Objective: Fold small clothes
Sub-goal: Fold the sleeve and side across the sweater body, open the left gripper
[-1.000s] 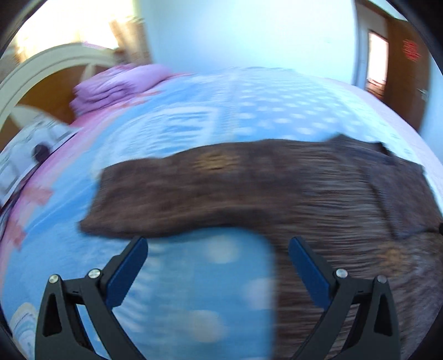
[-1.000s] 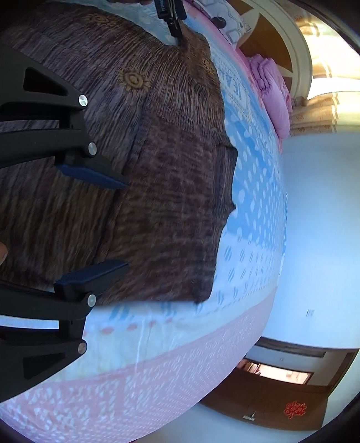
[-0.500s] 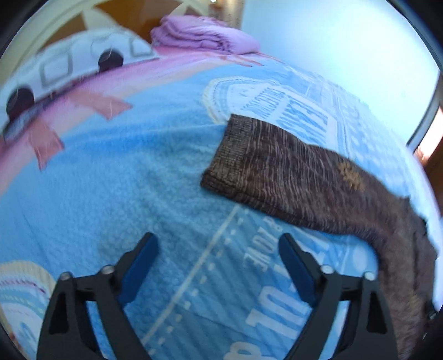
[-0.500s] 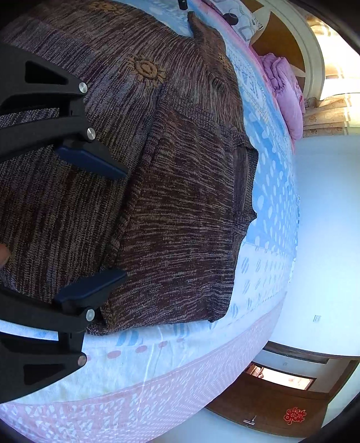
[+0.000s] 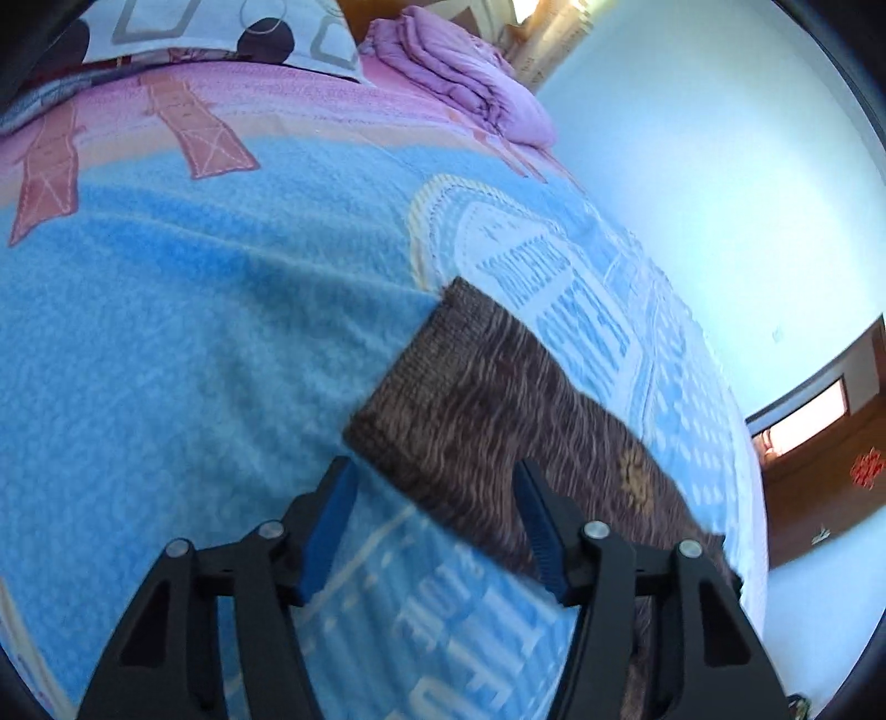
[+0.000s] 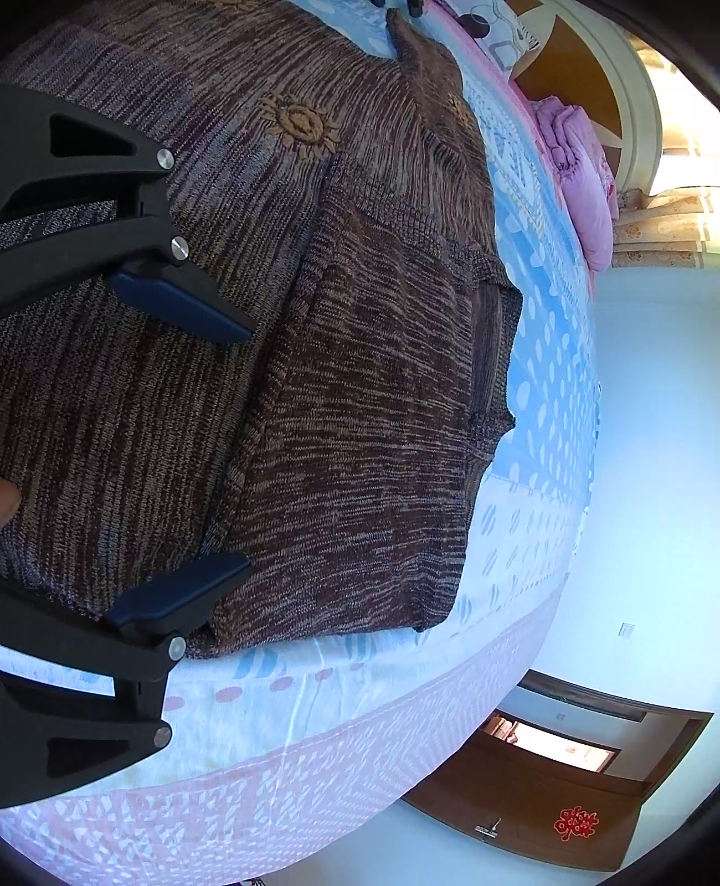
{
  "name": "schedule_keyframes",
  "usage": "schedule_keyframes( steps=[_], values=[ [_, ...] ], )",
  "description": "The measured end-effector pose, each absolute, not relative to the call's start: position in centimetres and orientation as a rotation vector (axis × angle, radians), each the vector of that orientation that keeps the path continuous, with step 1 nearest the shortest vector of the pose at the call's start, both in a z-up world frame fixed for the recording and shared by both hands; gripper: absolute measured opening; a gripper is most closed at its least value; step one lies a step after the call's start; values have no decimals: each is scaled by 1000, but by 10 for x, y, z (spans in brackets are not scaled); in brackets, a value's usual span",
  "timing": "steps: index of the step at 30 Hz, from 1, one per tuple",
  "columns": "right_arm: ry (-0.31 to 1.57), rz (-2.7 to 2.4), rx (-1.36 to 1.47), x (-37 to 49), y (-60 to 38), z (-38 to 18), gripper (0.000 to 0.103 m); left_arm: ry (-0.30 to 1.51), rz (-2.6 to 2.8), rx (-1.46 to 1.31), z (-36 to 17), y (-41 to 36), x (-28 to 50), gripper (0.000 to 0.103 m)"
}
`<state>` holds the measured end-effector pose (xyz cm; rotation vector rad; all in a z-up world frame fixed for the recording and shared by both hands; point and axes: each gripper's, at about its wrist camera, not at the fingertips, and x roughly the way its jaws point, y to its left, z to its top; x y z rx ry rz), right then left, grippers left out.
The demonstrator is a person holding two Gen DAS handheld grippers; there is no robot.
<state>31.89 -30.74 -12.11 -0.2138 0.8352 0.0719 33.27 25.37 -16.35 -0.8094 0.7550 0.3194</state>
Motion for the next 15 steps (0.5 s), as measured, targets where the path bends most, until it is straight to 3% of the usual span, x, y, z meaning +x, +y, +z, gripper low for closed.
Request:
schedule_keyframes(
  steps=[1,4,6,7,15],
  values=[
    [835,71,-214,319,-307,-121,80,749,320,-817,-164,256,336,60],
    [836,70,-214,319,-308,-121,80,753,323,-816,-166,260,344,44],
    [836,68,-215,319,-308,-121,81,762,334,-818,-169,265,346,17],
    [836,67,-215,319,-308,-122,81,769,335,-822,-170,267,346,13],
    [837,64,-209,320,-309,-123,82,730,298,-782,-147,264,337,9]
  ],
)
